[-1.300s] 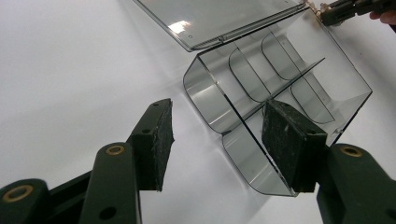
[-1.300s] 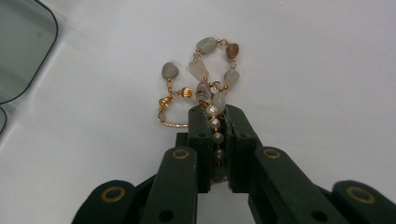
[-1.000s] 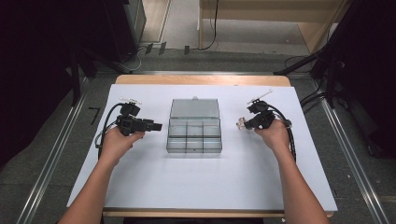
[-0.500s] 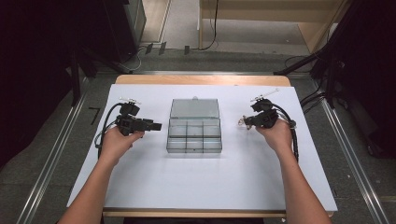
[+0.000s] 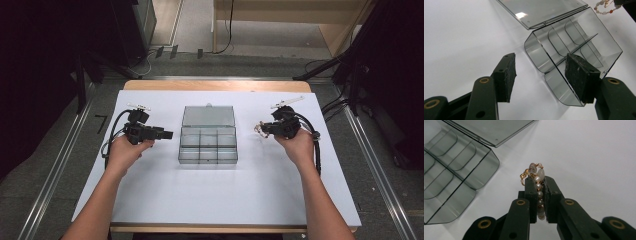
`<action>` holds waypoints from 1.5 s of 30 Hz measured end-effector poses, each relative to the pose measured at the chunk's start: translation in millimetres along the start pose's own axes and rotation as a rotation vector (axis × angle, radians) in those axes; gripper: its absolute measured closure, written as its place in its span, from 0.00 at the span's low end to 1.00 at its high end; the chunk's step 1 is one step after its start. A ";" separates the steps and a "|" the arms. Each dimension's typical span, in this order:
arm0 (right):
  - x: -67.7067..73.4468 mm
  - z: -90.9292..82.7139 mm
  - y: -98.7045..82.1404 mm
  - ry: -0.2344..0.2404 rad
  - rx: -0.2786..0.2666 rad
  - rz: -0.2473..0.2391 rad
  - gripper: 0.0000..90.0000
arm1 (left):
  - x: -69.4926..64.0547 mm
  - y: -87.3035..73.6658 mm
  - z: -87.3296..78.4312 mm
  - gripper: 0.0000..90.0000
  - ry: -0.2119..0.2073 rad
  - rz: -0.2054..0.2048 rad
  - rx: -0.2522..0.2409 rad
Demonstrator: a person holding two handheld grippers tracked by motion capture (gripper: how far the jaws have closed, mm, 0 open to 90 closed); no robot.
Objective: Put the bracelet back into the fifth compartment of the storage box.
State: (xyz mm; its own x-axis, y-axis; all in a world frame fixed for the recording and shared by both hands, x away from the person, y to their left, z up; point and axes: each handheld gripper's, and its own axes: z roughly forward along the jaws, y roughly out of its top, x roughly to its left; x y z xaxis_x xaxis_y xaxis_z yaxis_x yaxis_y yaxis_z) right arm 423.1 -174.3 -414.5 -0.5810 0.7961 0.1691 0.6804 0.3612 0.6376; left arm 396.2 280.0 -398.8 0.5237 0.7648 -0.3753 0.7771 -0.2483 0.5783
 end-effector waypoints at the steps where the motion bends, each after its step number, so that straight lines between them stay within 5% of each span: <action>1: -0.1 -1.1 -0.5 0.007 -0.009 0.002 0.94 | 0.1 0.2 -0.2 0.48 0.001 0.002 0.001; 45: 28.2 -27.9 -4.6 0.085 -0.136 -0.041 0.94 | 6.6 1.7 0.9 0.48 0.002 -0.003 -0.004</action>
State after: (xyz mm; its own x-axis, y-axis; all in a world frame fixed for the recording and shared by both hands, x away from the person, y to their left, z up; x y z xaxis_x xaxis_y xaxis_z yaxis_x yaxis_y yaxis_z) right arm 391.1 -167.1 -391.7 -0.6464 0.7362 0.2003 0.5921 0.3185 0.7403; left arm 401.2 284.1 -401.0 0.5208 0.7669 -0.3751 0.7771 -0.2439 0.5802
